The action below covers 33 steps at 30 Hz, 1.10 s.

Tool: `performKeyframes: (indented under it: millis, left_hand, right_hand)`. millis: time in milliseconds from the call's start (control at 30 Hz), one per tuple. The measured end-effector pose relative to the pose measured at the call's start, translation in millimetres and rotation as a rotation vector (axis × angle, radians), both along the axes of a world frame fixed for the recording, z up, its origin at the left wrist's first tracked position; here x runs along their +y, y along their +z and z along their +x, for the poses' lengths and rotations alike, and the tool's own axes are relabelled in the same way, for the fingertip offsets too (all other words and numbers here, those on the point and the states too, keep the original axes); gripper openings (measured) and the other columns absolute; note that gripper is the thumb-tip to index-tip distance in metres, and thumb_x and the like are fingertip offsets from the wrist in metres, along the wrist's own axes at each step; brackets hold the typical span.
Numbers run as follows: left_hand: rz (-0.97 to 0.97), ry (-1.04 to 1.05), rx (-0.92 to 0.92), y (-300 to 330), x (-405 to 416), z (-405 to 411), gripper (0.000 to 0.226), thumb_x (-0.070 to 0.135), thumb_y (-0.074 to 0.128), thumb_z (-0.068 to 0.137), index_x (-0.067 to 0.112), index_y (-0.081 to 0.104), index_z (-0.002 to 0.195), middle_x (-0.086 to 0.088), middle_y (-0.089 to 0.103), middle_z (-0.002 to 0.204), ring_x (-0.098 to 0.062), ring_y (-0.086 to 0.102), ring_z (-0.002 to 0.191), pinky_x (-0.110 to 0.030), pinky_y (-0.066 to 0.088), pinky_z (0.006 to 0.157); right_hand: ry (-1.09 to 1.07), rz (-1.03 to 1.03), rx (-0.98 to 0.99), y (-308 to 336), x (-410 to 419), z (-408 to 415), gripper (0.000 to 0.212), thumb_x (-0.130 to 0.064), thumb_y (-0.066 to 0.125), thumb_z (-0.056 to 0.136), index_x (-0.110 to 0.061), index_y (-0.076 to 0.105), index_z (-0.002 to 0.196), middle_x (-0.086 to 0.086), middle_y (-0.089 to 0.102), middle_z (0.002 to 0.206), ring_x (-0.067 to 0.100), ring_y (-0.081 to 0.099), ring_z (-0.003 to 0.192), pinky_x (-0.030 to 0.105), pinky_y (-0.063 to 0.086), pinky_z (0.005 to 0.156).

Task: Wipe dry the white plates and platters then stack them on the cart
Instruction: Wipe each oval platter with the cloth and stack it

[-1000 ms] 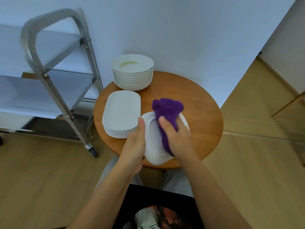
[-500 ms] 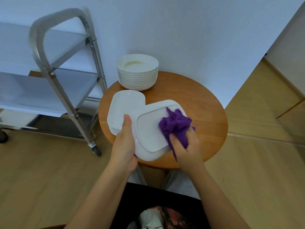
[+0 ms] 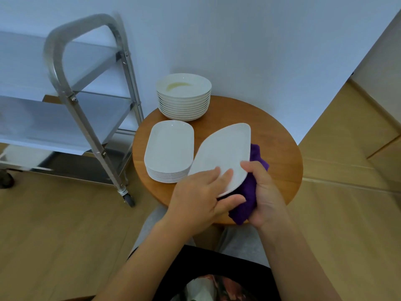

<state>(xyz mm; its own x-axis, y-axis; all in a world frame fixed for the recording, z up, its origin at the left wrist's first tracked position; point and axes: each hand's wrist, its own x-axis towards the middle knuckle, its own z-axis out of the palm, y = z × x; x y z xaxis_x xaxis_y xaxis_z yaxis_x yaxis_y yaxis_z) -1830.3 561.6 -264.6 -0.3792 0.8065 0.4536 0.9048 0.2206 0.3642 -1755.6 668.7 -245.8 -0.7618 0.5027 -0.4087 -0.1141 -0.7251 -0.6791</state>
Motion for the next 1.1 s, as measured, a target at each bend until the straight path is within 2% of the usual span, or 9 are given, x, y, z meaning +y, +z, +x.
performKeyframes:
  millis: [100,167,200,267,333,433,600,867,1100]
  left_hand:
    - [-0.018,0.096,-0.318,-1.9,-4.6,-5.5,0.074,0.068,0.019,0.087,0.020,0.056,0.129,0.004,0.050,0.138,-0.015,0.043,0.131,-0.036,0.030,0.109]
    - [0.086,0.301,-0.441,-8.7,-4.6,-11.6,0.060,0.058,0.033,0.091,0.023,0.043,0.139,0.012,0.035,0.145,-0.009,0.024,0.138,-0.032,0.014,0.114]
    - [0.104,0.418,-0.511,-10.6,-5.2,-17.2,0.056,0.052,0.038,0.094,0.024,0.037,0.142,0.010,0.037,0.145,-0.011,0.028,0.136,-0.035,0.019,0.112]
    - [0.049,0.557,-0.766,-12.9,-7.6,-31.7,0.042,0.040,0.045,0.095,0.022,0.045,0.133,0.004,0.059,0.120,-0.005,0.054,0.105,-0.037,0.044,0.096]
    - [0.030,0.563,-0.891,-19.0,-11.0,-44.5,0.021,0.029,0.047,0.096,0.013,0.059,0.091,0.008,0.064,0.062,0.002,0.057,0.056,-0.035,0.054,0.068]
    - [0.118,0.609,-0.923,-28.7,-15.0,-58.4,0.028,0.020,0.044,0.096,0.010,0.050,0.071,0.004,0.053,0.039,0.000,0.049,0.033,-0.026,0.044,0.044]
    - [0.265,0.730,-0.932,-44.3,-19.9,-80.6,0.020,0.020,0.038,0.099,0.014,0.052,0.085,-0.001,0.060,0.054,-0.001,0.052,0.036,-0.021,0.042,0.046]
    - [0.241,0.829,-0.876,-74.4,-18.4,-110.2,0.019,0.025,0.037,0.100,0.014,0.050,0.094,-0.005,0.061,0.072,-0.009,0.057,0.051,-0.018,0.042,0.046]
    - [0.056,0.762,-0.719,-83.2,-16.8,-129.2,0.033,0.024,0.038,0.100,0.013,0.042,0.130,-0.008,0.059,0.120,-0.026,0.060,0.103,-0.028,0.049,0.074]
  right_hand:
    - [-0.036,-0.108,0.011,-7.1,3.8,-0.8,0.030,-0.006,0.055,0.077,-0.011,0.062,0.106,0.011,0.074,0.084,0.026,0.071,0.067,0.038,0.057,0.055]
    - [-0.048,-0.113,0.029,-13.5,5.1,-3.3,0.029,-0.005,0.052,0.080,-0.014,0.060,0.106,0.008,0.075,0.087,0.025,0.072,0.072,0.041,0.059,0.065]
    - [-0.050,-0.106,0.035,-16.2,5.7,-4.7,0.026,-0.003,0.050,0.081,-0.014,0.060,0.103,0.007,0.075,0.086,0.024,0.072,0.073,0.040,0.059,0.067]
    - [-0.047,-0.078,0.022,-19.1,7.2,-8.3,0.024,0.000,0.049,0.083,-0.013,0.061,0.099,0.006,0.075,0.084,0.022,0.072,0.071,0.036,0.059,0.062]
    - [-0.025,-0.044,-0.011,-21.6,9.0,-13.0,0.022,0.001,0.051,0.083,-0.012,0.061,0.098,0.007,0.075,0.085,0.022,0.072,0.070,0.034,0.058,0.058]
    - [0.022,0.064,-0.133,-25.7,9.7,-20.9,0.022,-0.001,0.062,0.081,-0.010,0.063,0.101,0.010,0.074,0.089,0.024,0.072,0.075,0.034,0.058,0.061]
    - [0.015,0.236,-0.285,-30.1,11.7,-31.9,0.025,-0.016,0.072,0.079,-0.012,0.062,0.101,0.011,0.072,0.082,0.024,0.069,0.066,0.030,0.053,0.051]
    - [0.097,0.343,-0.411,-32.6,19.4,-43.7,0.030,-0.033,0.069,0.082,-0.018,0.058,0.105,0.013,0.068,0.096,0.029,0.068,0.081,0.030,0.054,0.053]
    - [0.116,0.359,-0.429,-44.9,21.9,-53.2,0.027,-0.027,0.070,0.081,-0.017,0.058,0.102,0.013,0.069,0.092,0.027,0.067,0.073,0.026,0.050,0.047]
